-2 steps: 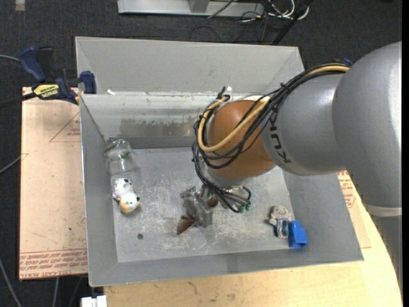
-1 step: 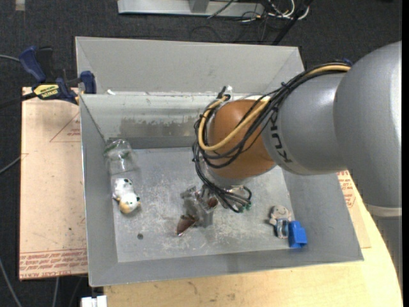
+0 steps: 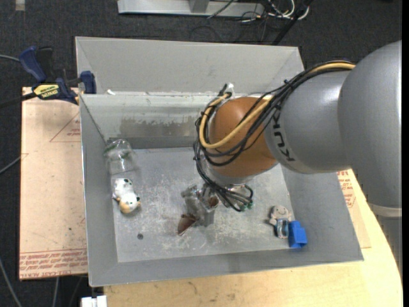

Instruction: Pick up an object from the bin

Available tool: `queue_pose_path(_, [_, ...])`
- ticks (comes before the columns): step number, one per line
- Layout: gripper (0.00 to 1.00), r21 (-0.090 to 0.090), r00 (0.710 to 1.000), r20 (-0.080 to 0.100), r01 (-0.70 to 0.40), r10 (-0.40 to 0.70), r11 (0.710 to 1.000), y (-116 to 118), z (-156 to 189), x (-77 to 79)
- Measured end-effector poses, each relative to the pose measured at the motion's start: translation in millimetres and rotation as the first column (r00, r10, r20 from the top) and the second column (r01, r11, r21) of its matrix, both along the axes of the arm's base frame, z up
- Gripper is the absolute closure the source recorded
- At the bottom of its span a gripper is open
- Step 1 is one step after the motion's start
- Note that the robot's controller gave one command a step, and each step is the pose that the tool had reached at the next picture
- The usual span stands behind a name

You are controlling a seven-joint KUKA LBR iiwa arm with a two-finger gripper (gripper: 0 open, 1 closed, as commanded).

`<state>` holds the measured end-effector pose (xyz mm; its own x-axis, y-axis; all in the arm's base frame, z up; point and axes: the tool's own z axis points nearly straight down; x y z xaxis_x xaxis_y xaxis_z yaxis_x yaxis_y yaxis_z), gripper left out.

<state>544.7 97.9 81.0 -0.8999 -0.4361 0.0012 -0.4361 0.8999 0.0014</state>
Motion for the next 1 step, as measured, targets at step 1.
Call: queue_pose_path(1, [1.0, 0.0, 1.0, -0.002, 0.0, 0.0, 1.0, 0.3, 12.4, -0.4])
